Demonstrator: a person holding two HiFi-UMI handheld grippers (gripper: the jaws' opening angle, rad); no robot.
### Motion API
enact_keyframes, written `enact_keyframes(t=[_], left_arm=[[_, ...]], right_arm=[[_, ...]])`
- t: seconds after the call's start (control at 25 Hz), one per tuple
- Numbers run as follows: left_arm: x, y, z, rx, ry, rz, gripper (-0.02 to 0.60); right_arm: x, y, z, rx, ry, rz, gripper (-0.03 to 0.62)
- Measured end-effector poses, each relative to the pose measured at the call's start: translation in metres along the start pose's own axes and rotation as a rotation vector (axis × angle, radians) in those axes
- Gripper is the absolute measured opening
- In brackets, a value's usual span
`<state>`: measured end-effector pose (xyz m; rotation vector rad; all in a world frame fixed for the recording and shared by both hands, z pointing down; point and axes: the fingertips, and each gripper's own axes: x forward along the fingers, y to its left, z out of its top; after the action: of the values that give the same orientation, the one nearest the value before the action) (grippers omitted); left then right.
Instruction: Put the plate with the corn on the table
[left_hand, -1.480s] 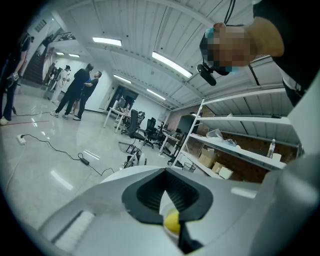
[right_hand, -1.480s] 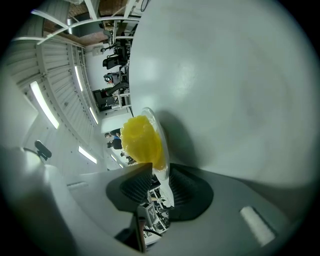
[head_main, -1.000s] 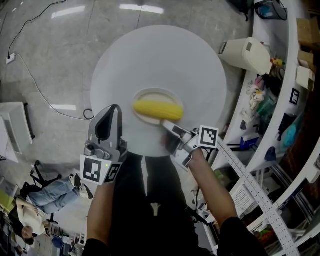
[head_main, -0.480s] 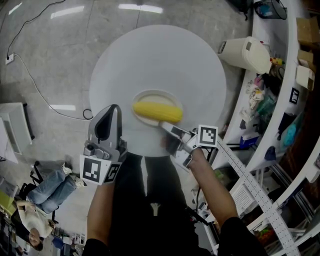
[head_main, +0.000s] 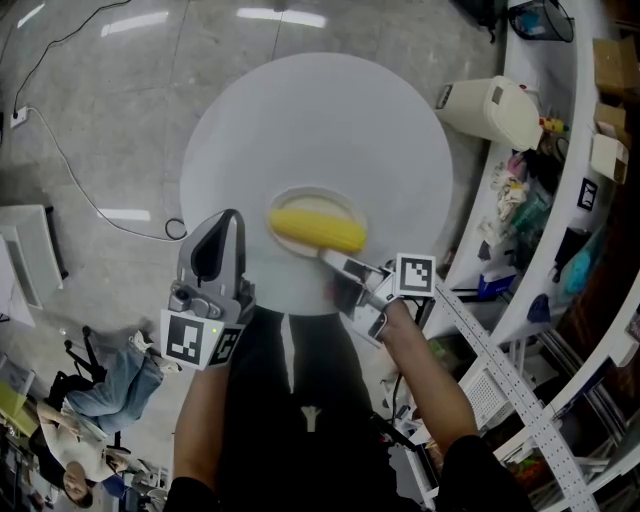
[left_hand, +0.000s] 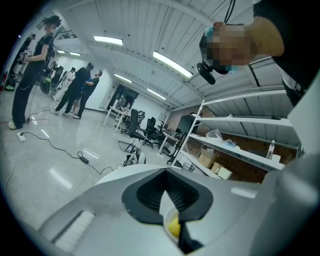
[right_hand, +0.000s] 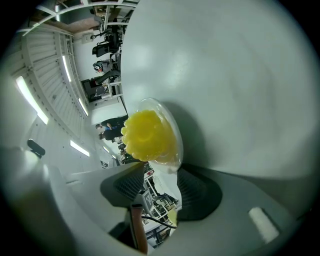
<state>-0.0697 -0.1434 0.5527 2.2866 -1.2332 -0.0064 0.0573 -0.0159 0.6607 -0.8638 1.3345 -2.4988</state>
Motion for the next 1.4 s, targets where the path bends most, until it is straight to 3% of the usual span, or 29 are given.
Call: enact_keyframes(t=[0.8, 1.0, 1.24, 1.4], left_arm=[[-0.002, 0.002, 0.002, -0.001, -0.001, 0.004, 0.005], [-0.003, 0.002, -0.001, 0.001, 0.002, 0.003, 0.005], [-0.004, 0.003, -0.005, -0.001, 0.008, -0.001, 0.005], [-0.003, 0.0, -0.005, -0.001, 0.007, -0.001, 0.005]], right_arm=[[-0.005, -0.011, -0.021, -0.007, 0.115, -0.028, 0.235], [-0.008, -0.015, -0.027, -0.051, 0.142, -0.053, 0.233], [-0.003, -0.015, -0.041, -0.185, 0.227, -0.053, 0.235], [-0.004, -0.02, -0.044, -0.164, 0.229, -0.069, 0.235]])
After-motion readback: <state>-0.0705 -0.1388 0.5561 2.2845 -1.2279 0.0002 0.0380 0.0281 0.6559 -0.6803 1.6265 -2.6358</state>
